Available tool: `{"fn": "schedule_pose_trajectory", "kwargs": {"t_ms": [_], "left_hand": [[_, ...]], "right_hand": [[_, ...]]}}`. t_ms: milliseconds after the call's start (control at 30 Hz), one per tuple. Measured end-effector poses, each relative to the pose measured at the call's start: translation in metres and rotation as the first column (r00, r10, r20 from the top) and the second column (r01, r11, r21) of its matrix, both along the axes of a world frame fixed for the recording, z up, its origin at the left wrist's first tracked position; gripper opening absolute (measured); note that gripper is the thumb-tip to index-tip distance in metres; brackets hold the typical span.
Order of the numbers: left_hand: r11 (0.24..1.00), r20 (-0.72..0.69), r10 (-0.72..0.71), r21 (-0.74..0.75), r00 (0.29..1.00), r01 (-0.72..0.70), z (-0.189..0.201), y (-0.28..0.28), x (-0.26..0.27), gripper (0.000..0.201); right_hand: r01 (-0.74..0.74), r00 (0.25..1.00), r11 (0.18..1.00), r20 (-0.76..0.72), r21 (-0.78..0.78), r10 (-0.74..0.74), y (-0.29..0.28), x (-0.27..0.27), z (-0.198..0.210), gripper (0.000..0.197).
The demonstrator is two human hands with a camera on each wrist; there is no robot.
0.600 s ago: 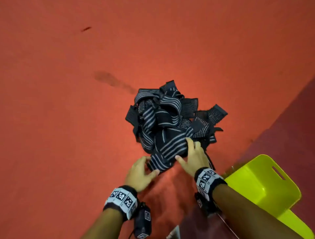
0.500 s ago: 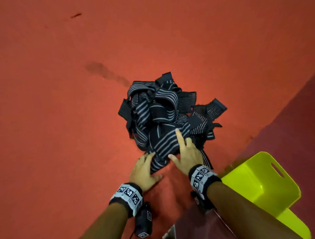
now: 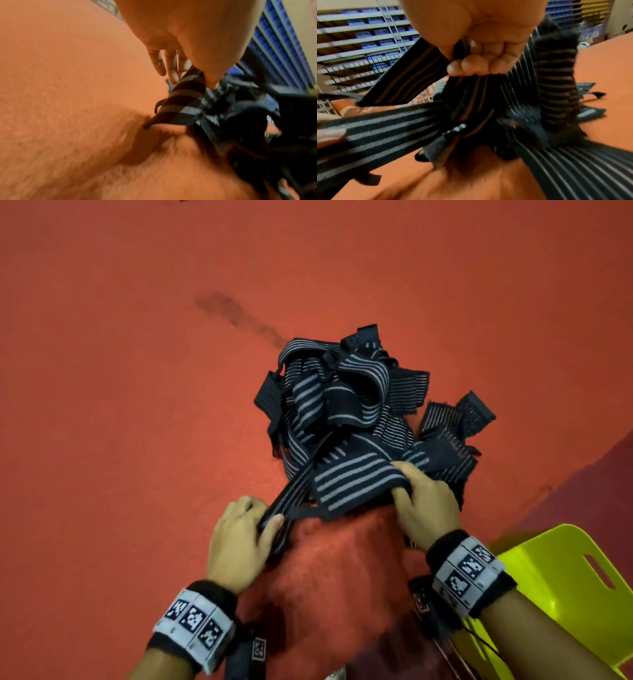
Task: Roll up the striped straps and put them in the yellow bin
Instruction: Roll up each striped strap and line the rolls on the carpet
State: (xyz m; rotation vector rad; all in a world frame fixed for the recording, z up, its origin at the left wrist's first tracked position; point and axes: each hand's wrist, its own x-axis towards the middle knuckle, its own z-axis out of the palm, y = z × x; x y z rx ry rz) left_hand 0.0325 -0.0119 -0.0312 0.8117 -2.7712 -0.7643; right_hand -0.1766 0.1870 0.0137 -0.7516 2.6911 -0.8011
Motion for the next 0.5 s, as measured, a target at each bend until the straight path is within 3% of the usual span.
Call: {"fn": "schedule_pose_trajectory", "kwargs": {"t_ms": [100, 300, 367, 500], "left_hand": [[0.998, -0.183, 0.023, 0.057, 0.983, -0.013, 0.035, -0.011, 0.018, 0.032], [0.969, -0.469, 0.094, 0.247, 0.878, 0.028, 0.079, -0.003, 0.056, 0.028], [0.957, -0.514, 0.104, 0.286, 0.852, 0.055, 0.074, 0.0, 0.075, 0.032], [0.973, -0.569, 0.033, 0.205, 0.822, 0.103, 0.053, -0.001, 0.106, 0.038]], "right_hand": [[-0.03, 0.994, 0.995, -0.105, -0.092, 0.021, -0.004, 0.001, 0.022, 0.061], [-0.1, 0.985, 0.927, -0.17, -0.362, 0.04, -0.035, 0.02, 0.039, 0.046], [-0.168, 0.97, 0.919, -0.228, -0.356, 0.089, -0.042, 0.03, 0.028, 0.046], [-0.34, 0.88, 0.912, -0.42, -0.228, 0.223, -0.048, 0.053, -0.015, 0.055]]}}
